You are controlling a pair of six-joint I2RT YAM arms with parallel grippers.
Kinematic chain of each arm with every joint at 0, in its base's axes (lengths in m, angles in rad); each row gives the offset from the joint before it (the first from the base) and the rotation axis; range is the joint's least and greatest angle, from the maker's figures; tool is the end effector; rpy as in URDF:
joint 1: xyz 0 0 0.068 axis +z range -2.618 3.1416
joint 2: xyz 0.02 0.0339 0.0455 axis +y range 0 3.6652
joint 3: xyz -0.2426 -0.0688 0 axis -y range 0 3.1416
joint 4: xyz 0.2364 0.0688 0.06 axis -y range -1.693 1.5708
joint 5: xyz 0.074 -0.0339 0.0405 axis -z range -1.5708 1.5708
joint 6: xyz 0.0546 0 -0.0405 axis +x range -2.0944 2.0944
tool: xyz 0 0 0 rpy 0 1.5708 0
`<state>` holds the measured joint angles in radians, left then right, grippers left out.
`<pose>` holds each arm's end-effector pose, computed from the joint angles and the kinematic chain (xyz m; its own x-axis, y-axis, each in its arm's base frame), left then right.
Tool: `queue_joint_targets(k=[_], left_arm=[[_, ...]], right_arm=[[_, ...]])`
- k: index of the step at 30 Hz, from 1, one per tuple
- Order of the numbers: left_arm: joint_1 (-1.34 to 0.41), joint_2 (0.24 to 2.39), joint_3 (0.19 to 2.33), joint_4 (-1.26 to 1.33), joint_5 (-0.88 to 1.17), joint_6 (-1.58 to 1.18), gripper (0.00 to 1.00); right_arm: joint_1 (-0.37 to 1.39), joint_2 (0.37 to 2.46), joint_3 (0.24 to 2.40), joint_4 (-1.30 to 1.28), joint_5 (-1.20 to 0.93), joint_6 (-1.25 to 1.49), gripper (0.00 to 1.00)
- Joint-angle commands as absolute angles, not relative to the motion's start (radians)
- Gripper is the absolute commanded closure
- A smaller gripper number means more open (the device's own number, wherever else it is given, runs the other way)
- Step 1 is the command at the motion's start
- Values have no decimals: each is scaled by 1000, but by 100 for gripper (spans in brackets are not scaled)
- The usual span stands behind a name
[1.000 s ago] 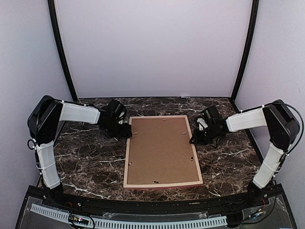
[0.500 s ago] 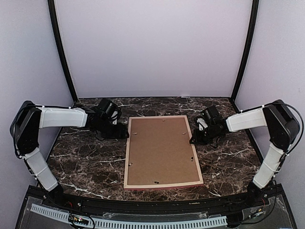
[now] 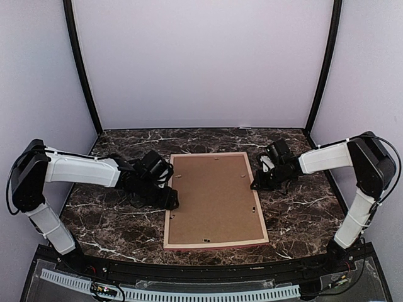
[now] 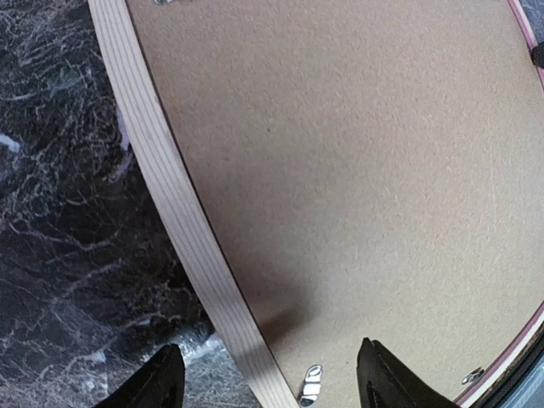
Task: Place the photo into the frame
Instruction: Press the fastener onto the backboard.
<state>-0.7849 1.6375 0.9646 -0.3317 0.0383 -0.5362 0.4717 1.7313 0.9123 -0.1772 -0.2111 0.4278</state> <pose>0.2301 -0.2329 0.1466 -0.8815 0.1590 -0.4446 0.3146 0.9000 -0.3018 0.2917 0.1616 0.1143 -0.9068 -0.0072 -0.4215 -0.1864 0.9037 0.3855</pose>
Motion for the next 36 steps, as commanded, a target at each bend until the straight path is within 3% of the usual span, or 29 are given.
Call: queue_joint_targets(k=[1, 19, 36], left_arm=[[-831, 1624, 938, -393, -15, -561, 28], [-860, 1662, 911, -397, 36, -534, 38], [-860, 1686, 925, -411, 27, -512, 64]], right_arm=[[468, 1731, 907, -197, -221, 414, 82], [466, 1732, 877, -172, -229, 416, 82], [465, 1727, 870, -171, -232, 414, 82]])
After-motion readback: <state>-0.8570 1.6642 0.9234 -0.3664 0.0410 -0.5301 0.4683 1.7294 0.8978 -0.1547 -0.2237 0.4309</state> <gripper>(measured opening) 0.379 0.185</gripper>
